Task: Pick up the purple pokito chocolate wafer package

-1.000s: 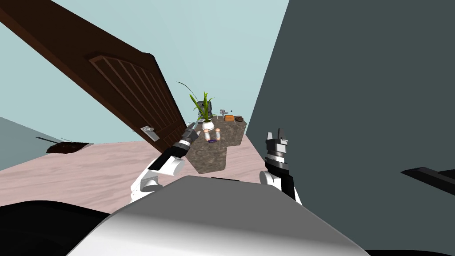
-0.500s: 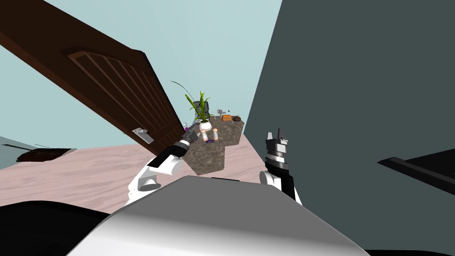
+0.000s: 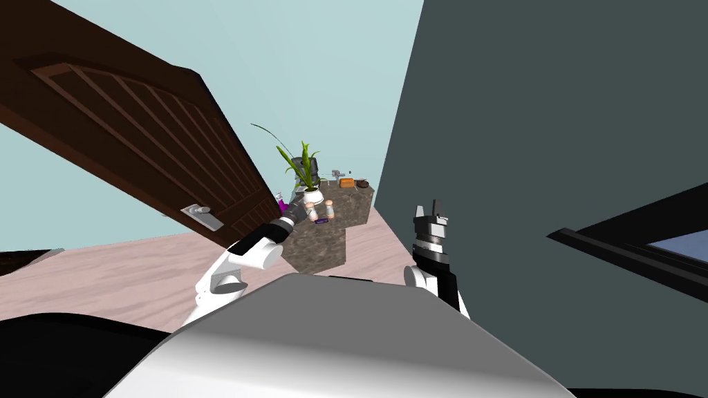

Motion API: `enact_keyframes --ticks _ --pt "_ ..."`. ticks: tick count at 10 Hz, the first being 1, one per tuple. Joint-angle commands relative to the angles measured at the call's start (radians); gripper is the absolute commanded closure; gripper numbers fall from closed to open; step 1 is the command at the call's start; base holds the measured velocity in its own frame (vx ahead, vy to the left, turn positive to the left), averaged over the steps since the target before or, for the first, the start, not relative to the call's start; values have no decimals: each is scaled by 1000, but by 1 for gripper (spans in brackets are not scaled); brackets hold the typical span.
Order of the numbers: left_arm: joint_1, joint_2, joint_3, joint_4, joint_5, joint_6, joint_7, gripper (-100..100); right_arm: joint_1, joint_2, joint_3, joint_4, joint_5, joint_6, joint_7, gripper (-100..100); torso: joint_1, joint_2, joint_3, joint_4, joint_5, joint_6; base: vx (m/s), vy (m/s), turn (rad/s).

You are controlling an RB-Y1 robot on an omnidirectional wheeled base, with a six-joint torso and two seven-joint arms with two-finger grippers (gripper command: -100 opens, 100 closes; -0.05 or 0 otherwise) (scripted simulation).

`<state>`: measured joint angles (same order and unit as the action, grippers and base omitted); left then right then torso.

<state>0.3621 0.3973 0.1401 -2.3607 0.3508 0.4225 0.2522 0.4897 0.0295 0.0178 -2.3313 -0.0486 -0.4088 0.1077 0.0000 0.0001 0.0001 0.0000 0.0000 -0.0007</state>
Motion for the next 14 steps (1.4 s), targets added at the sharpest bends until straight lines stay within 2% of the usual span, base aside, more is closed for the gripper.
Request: enact_keyframes --ticks 1,2,4,5,7,8,10,11,13,14 --pt "5 0 2 -5 3 43 5 -100 0 0 0 0 0 0 0 0 0 0 0 0 0 0 -2 -1 32" --pt "0 14 22 -2 28 79 37 -100 0 0 0 0 0 0 0 0 0 0 0 0 0 0 0 -13 -231" --pt "0 14 22 -2 28 127 37 -100 0 0 0 0 0 0 0 0 0 0 0 0 0 0 1 -2 -66" --pt "-4 27 43 3 54 160 70 -100 0 0 0 0 0 0 0 0 1 0 0 0 0 0 3 -10 -224" --pt "-4 27 43 3 54 211 70 -100 0 0 0 0 0 0 0 0 0 0 0 0 0 0 2 -1 -70" --pt "-7 40 65 10 80 244 102 -100 0 0 0 0 0 0 0 0 1 0 0 0 0 0 5 -6 -181" --pt "-7 40 65 10 80 295 102 -100 0 0 0 0 0 0 0 0 1 0 0 0 0 0 4 1 -100" --pt "-10 54 88 19 106 327 134 -100 0 0 0 0 0 0 0 0 1 0 0 0 0 0 7 -4 -289" --pt "-10 54 88 19 106 378 134 -100 0 0 0 0 0 0 0 0 1 0 0 0 0 0 5 4 -49" --pt "-11 67 111 30 131 411 166 -100 0 0 0 0 0 0 0 0 1 0 0 0 0 -1 10 -2 -246"
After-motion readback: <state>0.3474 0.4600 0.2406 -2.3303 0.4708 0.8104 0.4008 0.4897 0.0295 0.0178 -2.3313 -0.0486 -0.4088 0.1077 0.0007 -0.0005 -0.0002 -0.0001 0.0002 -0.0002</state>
